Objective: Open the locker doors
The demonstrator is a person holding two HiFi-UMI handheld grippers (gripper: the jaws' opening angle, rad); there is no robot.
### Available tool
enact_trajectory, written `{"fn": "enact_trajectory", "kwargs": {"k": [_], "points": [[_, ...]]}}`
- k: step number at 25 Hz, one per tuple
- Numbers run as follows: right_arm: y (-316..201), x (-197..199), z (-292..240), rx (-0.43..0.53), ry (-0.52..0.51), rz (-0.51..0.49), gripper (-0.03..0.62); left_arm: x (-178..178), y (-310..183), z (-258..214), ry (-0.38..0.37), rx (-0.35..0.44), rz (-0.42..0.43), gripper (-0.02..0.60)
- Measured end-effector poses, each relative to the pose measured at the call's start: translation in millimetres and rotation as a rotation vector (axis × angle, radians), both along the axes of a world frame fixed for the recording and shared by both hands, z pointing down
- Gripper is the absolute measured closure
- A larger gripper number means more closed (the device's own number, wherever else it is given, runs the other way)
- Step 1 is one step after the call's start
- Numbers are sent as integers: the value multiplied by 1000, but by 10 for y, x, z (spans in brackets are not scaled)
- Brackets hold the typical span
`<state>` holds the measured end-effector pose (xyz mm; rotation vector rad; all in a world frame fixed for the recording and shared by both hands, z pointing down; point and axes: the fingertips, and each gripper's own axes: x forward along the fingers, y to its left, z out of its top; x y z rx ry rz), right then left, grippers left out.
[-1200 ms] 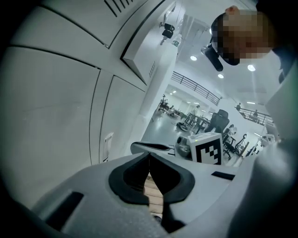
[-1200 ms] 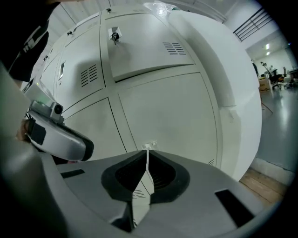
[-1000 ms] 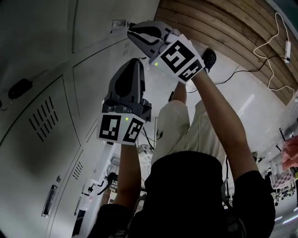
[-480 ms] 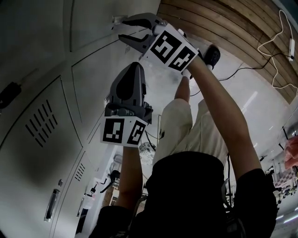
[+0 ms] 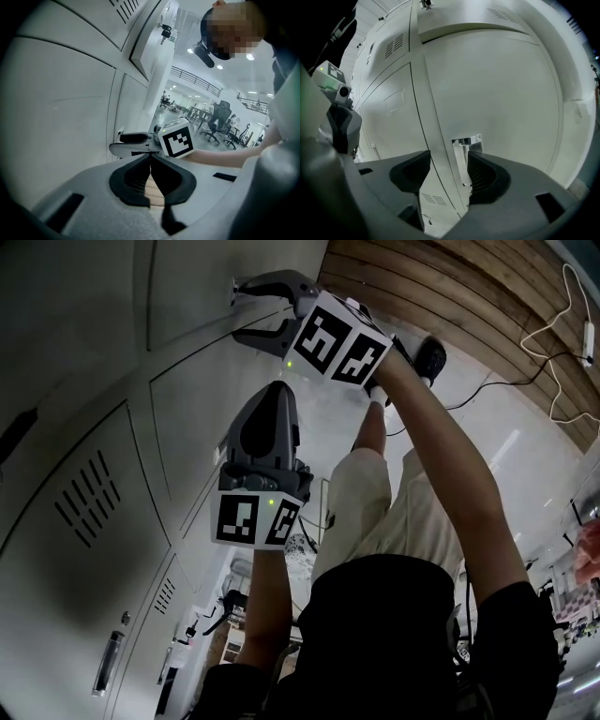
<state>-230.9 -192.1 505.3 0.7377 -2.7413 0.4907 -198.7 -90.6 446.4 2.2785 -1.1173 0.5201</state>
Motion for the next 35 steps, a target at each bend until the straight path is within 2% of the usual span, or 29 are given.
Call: {"fn": "enact_trajectory", "kwargs": {"k": [17, 35], "points": [[70, 45, -24, 12, 19, -34, 356, 14, -24, -17, 2, 10, 7, 566], [174, 495, -23, -15, 5, 134, 427, 349, 33, -50, 17, 8, 100, 566]]}}
